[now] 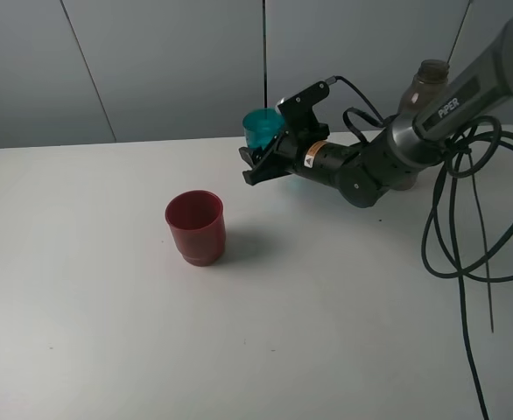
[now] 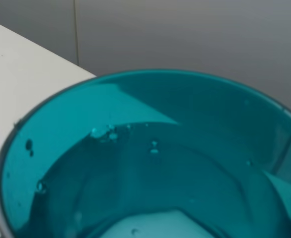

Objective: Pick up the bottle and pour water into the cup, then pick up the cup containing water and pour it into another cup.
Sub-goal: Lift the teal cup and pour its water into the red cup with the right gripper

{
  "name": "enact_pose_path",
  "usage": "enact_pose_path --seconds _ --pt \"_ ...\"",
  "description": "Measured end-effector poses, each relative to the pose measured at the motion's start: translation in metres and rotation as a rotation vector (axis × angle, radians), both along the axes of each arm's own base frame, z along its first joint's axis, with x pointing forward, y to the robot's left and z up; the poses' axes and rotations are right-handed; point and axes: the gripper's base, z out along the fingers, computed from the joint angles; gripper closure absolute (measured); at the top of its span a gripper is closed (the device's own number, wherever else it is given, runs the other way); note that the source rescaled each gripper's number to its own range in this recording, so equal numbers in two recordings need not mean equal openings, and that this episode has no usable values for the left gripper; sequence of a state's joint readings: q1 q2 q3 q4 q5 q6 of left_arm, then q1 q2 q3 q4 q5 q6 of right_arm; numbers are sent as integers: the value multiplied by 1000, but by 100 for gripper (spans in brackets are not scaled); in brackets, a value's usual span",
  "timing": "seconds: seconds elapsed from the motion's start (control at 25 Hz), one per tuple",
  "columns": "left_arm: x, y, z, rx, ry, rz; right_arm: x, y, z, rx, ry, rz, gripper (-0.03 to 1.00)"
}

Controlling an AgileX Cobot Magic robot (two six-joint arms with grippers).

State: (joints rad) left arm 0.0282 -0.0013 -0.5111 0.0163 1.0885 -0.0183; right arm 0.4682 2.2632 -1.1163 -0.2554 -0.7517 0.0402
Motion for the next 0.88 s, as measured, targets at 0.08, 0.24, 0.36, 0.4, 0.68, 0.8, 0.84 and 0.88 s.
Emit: enact_pose_path --seconds 0.08,0.24,0.36,0.4,0.68,0.8,0.84,0.88 --pt "0 0 0 0 0 0 -4 -1 6 -1 -6 9 91" --pt "0 0 0 0 0 0 -18 -8 15 -9 5 16 91" --pt "0 0 0 -2 0 1 -31 -14 26 -16 13 16 91" --pt "0 0 0 -2 0 1 -35 -16 30 -16 12 16 91" --pt "0 0 0 -2 0 1 -56 -25 44 -30 10 41 91" --pt "0 0 0 -2 0 1 -60 -22 43 -38 14 57 91" --pt "0 0 0 -2 0 1 -62 -19 43 -43 12 67 91" --pt "0 0 0 -2 0 1 -64 -15 43 -49 7 80 91"
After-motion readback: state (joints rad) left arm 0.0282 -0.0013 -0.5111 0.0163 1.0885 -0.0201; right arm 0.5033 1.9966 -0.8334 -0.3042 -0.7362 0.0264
